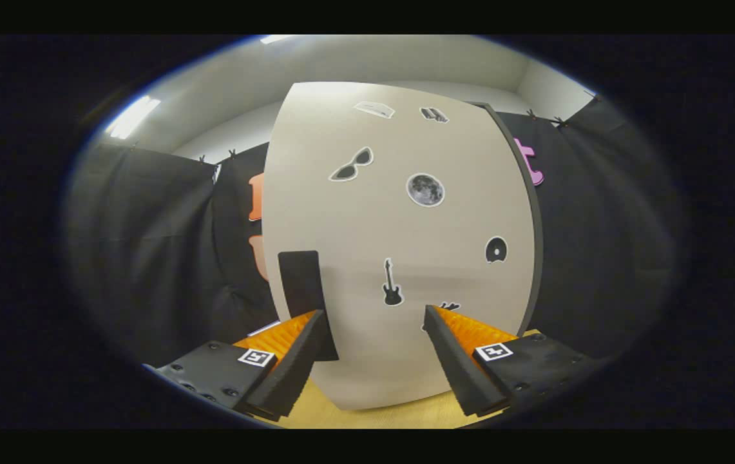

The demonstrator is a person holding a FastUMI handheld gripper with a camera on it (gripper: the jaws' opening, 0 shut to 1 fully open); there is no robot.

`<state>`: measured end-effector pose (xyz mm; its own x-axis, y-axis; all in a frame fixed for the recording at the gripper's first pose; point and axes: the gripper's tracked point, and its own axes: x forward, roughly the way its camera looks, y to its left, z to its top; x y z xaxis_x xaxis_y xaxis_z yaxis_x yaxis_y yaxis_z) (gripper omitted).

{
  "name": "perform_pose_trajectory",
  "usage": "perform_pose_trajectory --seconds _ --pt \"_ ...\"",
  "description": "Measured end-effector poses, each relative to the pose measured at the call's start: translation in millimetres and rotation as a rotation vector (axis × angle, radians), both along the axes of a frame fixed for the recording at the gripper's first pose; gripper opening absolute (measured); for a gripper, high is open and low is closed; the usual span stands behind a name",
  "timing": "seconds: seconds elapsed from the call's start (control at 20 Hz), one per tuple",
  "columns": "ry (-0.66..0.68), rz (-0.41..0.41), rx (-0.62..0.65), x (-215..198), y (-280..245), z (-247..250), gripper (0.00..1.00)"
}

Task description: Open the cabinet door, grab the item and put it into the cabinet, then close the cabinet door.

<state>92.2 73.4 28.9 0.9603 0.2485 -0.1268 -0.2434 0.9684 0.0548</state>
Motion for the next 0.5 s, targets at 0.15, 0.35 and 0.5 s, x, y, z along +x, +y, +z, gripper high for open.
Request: perform_pose_trajectory --seconds 0.15,0.35,0.5 --pt "0.014 -0.007 0.005 11.7 6.4 -2.7 0.98" --pt "0.028 -0.025 0.003 25.6 12.9 -5.2 0.98" --pt "0.026 -0.045 -0.012 34.3 15.6 -6.7 0.98"
